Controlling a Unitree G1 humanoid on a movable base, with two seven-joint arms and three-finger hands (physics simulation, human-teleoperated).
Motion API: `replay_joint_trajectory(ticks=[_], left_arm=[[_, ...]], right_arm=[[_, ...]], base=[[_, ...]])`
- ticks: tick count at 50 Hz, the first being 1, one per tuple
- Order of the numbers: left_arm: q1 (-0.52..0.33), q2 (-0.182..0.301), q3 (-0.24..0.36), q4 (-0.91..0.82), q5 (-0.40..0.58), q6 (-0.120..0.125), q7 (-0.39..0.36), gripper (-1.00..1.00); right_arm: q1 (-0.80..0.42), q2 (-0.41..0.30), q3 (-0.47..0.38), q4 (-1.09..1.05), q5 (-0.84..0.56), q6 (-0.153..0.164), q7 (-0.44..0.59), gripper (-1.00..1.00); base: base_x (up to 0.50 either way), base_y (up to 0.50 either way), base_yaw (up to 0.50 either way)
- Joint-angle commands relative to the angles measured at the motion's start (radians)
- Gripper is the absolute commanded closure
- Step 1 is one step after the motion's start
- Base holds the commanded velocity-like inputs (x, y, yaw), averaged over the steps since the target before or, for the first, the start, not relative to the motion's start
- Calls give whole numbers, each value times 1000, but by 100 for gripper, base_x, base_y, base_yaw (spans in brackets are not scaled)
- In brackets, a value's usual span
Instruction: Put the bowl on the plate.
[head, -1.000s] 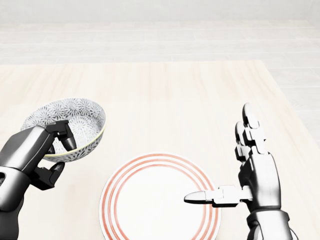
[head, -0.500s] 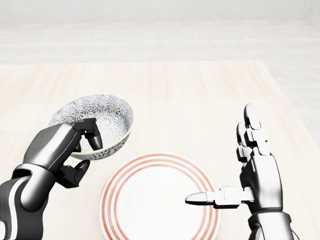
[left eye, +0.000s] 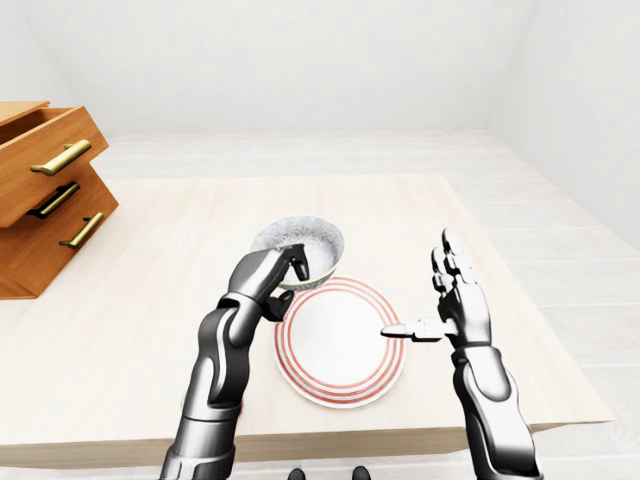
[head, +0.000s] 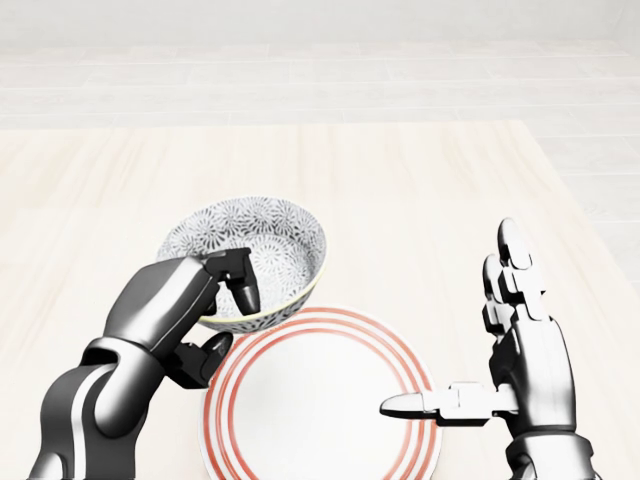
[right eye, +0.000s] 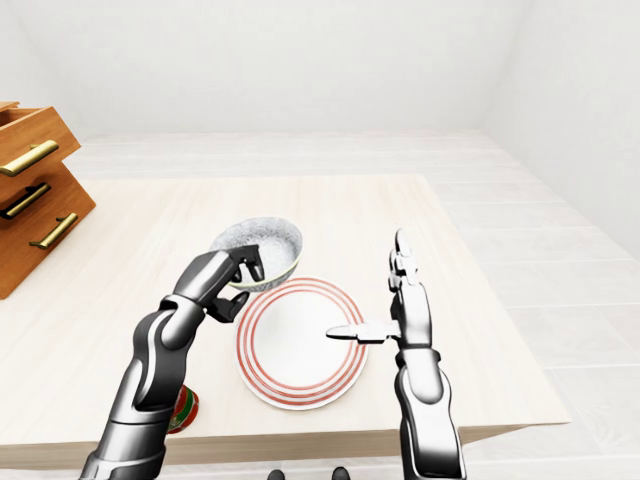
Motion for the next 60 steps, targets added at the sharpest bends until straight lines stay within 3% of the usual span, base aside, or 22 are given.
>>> replay_joint_trajectory(ticks=[1, 9, 19, 26, 60], left_arm=[[25, -45, -44, -46, 26, -10, 4, 100], [52, -65, -73, -80, 26, -21, 4, 100], [113, -90, -120, -138, 48, -12, -13, 100], [136, -90, -140, -121, 49, -35, 3, 100], [207, -91, -186, -93, 58, -60, 42, 100]], right_arm=[[28, 0, -17, -18, 1, 0, 6, -100], [37, 2, -25, -22, -1, 0, 10, -100], [27, 0, -31, -30, -1, 0, 16, -100], [36, 1, -38, -28, 1, 0, 20, -100], [83, 11, -53, -22, 3, 0, 33, -100]], base=[[0, 0, 0], [0, 0, 0], [0, 0, 0], [0, 0, 0], [0, 0, 0]])
